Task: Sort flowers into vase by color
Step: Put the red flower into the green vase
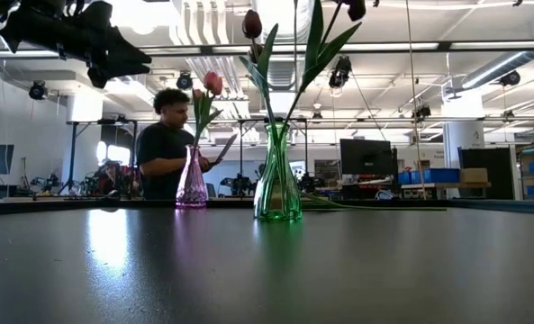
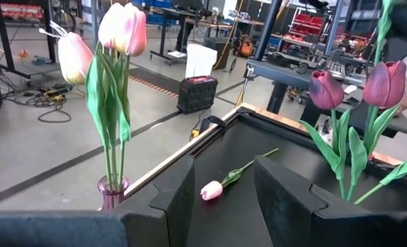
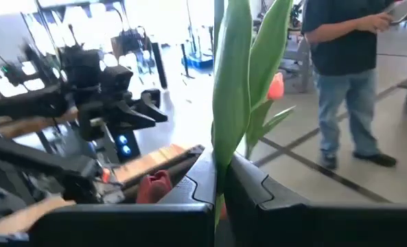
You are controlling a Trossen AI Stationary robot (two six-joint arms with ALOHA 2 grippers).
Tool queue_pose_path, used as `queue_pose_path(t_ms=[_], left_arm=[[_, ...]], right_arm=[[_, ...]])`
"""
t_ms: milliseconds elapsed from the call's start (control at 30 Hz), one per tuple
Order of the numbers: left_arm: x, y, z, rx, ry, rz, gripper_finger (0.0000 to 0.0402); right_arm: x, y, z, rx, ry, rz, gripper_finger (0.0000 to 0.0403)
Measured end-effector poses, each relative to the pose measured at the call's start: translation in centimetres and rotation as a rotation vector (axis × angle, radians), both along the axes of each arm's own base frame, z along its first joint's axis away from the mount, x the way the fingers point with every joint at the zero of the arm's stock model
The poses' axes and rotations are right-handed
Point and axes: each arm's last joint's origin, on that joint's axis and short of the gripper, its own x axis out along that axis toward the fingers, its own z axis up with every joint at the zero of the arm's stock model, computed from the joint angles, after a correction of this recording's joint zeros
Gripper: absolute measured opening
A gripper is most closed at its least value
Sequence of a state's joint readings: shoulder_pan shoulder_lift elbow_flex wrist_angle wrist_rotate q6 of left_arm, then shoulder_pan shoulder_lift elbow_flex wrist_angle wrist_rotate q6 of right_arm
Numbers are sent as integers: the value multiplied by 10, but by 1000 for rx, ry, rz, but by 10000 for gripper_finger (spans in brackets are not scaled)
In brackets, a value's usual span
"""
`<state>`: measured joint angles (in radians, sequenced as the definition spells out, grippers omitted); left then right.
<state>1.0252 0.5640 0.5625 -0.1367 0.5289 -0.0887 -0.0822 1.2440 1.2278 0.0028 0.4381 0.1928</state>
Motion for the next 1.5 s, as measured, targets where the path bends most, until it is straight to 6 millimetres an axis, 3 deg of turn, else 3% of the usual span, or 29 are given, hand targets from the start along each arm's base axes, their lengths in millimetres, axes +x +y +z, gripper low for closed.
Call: queue_pose_path(t_ms=[433, 933, 1067, 1233, 1500], left_arm=[[0, 1, 2, 16, -11, 16, 134], [0, 2, 2, 20, -12, 26, 134], [0, 2, 2, 20, -12, 26, 134], [0, 2, 2, 20, -12, 25, 134], [0, 2, 2, 24, -11, 25, 134]], right_arm=[[8, 0, -56, 35, -108, 0, 9], [32, -2, -90, 26, 8, 0, 9], [33, -2, -92, 40, 7, 0, 21], [30, -2, -87, 43, -4, 1, 66], [33, -1, -67, 79, 42, 38, 130]])
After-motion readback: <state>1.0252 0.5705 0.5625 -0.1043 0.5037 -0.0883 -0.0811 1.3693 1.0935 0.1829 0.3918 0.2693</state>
